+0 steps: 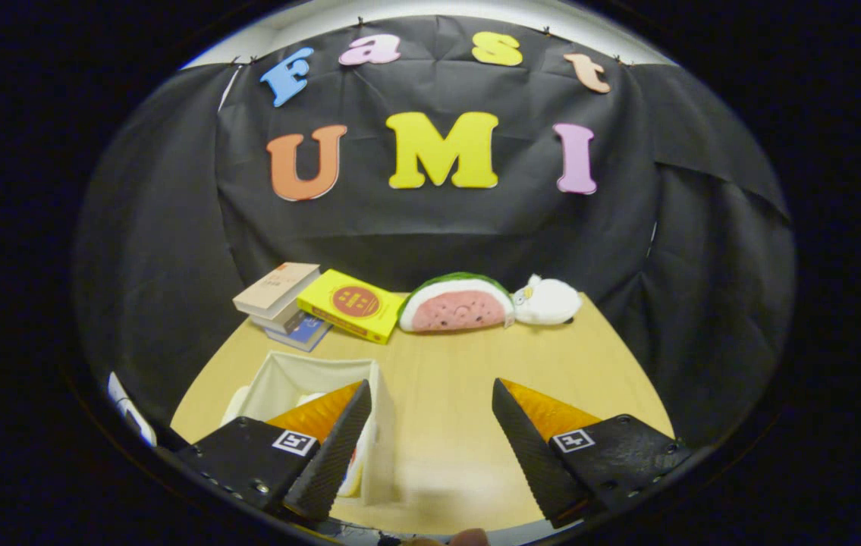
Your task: Open the storage box then place both shoes into the box .Put the left shoe in first, then the right shoe, with the right side of both shoes facing outward in a uniform manner.
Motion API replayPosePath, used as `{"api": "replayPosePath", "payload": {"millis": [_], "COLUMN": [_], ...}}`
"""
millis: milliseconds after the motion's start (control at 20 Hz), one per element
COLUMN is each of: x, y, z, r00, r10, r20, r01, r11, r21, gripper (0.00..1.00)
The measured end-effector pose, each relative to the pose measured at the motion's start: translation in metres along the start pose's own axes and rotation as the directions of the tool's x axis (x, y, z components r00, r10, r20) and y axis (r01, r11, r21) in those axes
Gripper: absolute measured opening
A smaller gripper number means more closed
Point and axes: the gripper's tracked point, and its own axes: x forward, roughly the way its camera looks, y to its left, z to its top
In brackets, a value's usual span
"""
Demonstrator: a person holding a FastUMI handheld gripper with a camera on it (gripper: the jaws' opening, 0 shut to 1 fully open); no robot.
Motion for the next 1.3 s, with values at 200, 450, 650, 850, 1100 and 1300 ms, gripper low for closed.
{"api": "replayPosePath", "payload": {"millis": [200, 450, 650, 850, 1100, 1300], "x": [-0.028, -0.054, -0.058, -0.053, -0.049, -0.042], "y": [-0.037, -0.051, -0.057, -0.063, -0.050, -0.042], "z": [0.043, 0.073, 0.084, 0.098, 0.107, 0.110], "r00": [0.991, 0.976, 0.970, 0.962, 0.958, 0.960], "r10": [-0.040, -0.026, -0.010, -0.004, 0.027, 0.042], "r20": [0.127, 0.216, 0.244, 0.273, 0.286, 0.278], "r01": [0.038, 0.016, -0.002, -0.006, -0.035, -0.039], "r11": [0.999, 0.999, 0.999, 0.999, 0.999, 0.999], "r21": [0.014, 0.049, 0.049, 0.037, 0.022, -0.016], "gripper": [0.96, 0.96, 0.96, 0.96, 0.96, 0.96]}}
